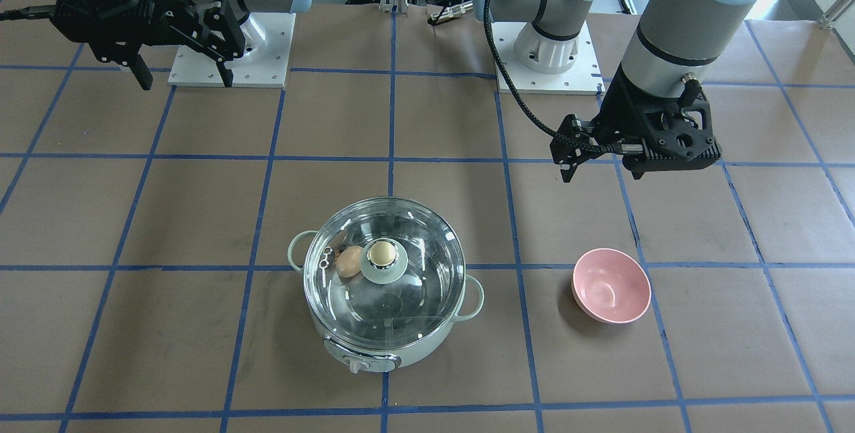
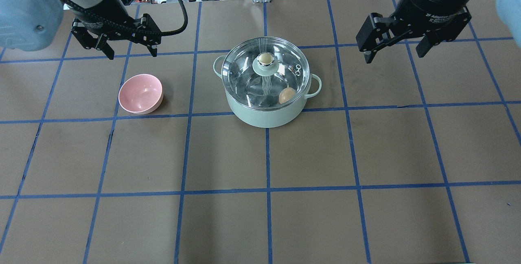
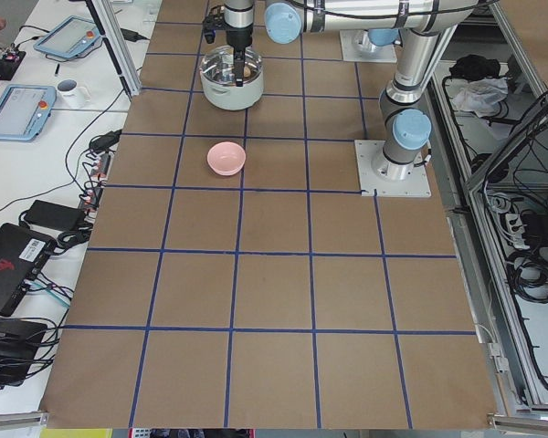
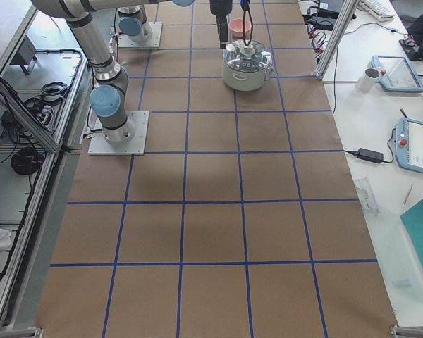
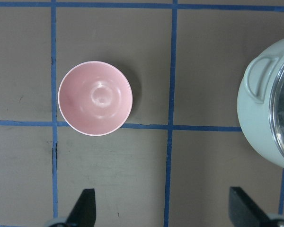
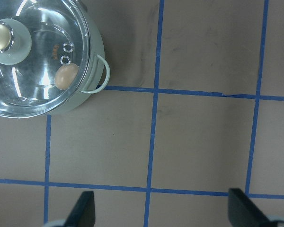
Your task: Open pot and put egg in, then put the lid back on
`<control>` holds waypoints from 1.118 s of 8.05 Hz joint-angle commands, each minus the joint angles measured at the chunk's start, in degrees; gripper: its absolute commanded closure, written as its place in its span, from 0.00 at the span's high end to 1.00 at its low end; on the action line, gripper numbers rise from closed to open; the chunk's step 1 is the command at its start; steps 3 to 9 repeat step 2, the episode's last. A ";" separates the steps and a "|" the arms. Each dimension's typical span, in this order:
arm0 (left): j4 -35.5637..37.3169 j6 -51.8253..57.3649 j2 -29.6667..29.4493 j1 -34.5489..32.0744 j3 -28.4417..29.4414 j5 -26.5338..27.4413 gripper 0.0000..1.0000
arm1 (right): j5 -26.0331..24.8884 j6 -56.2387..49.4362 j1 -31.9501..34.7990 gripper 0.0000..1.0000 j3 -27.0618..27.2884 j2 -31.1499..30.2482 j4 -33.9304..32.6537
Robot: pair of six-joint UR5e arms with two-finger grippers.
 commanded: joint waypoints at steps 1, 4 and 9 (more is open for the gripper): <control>-0.05 -0.04 0.31 -0.09 0.00 -0.09 1.00 | 0.03 -0.03 0.00 1.00 0.00 -0.04 0.05; -0.14 -0.04 1.09 -0.09 0.00 -0.17 1.00 | 0.03 -0.03 0.00 1.00 0.00 -0.04 0.14; -0.14 -0.04 1.09 -0.09 0.00 -0.17 1.00 | 0.03 -0.03 0.00 1.00 0.00 -0.04 0.14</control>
